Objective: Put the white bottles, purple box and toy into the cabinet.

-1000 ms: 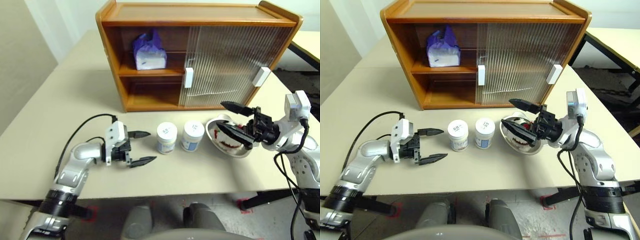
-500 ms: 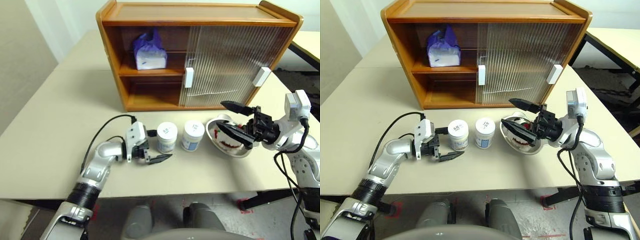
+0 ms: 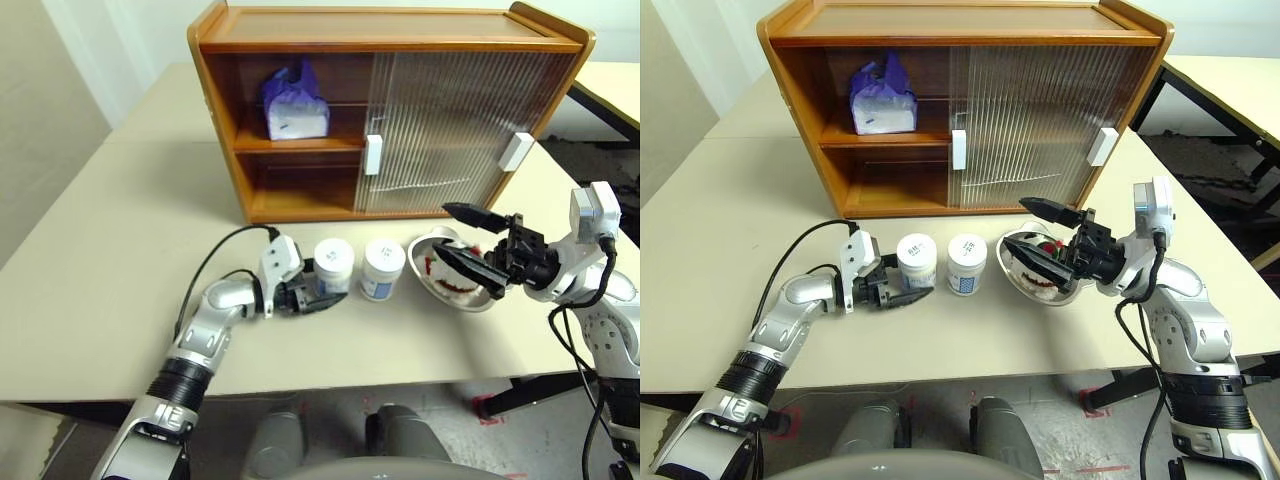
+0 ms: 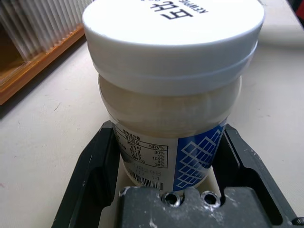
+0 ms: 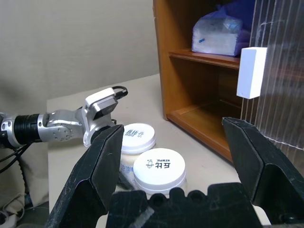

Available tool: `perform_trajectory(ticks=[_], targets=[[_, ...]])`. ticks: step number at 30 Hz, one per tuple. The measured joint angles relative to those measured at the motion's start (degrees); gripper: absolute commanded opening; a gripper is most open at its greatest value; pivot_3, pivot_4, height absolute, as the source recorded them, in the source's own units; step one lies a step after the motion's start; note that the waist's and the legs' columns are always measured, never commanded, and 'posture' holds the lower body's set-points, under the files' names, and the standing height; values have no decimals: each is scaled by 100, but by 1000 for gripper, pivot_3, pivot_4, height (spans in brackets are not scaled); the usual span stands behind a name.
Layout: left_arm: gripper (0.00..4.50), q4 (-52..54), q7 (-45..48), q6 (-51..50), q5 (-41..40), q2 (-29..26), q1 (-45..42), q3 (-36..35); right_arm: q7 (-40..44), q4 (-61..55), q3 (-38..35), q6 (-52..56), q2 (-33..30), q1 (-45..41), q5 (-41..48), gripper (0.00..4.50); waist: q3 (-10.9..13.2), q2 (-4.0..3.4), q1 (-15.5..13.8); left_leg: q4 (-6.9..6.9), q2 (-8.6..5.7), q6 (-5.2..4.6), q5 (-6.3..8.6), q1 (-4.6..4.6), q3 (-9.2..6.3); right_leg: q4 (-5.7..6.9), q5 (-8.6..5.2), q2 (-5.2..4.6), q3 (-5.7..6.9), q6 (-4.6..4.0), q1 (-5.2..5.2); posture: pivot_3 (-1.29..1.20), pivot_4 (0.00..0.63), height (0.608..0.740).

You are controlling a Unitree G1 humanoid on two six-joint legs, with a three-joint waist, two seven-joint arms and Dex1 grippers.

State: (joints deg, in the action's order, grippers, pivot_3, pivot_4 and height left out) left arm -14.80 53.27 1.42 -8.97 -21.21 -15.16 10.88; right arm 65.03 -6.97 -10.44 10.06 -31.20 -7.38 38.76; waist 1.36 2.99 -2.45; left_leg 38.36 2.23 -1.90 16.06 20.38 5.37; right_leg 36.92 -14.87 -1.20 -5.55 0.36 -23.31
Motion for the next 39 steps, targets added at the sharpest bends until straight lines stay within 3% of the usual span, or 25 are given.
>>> perform_trajectory(ticks=[6,18,25,39], targets=[[3069,-456,-1092,28,136,6,-612,-687,-34,-3,30,22,0,-44,0,4500,0,1,-61,2,8,0,0,2,-2,0,5,11,2,-7,1,139,0,740],[3069,-1561,-2785,-231,829,925,-1499,-611,-149,-169,74,59,3,-39,3,4500,-2,4,-206,2,-2,4,5,27,-3,-10,24,10,-4,7,-13,122,0,740],[3069,-2102,-3519,-406,883,1373,-1939,-713,-209,-211,78,132,4,-44,5,4500,0,7,-182,16,-5,4,5,30,-3,-11,31,13,-6,14,-13,117,0,740],[3069,-3873,-4420,-126,936,1535,-3033,-1105,-253,-335,73,237,-8,-48,14,4500,1,9,-174,34,-31,4,5,39,-4,-12,37,15,-6,22,-13,96,0,740]])
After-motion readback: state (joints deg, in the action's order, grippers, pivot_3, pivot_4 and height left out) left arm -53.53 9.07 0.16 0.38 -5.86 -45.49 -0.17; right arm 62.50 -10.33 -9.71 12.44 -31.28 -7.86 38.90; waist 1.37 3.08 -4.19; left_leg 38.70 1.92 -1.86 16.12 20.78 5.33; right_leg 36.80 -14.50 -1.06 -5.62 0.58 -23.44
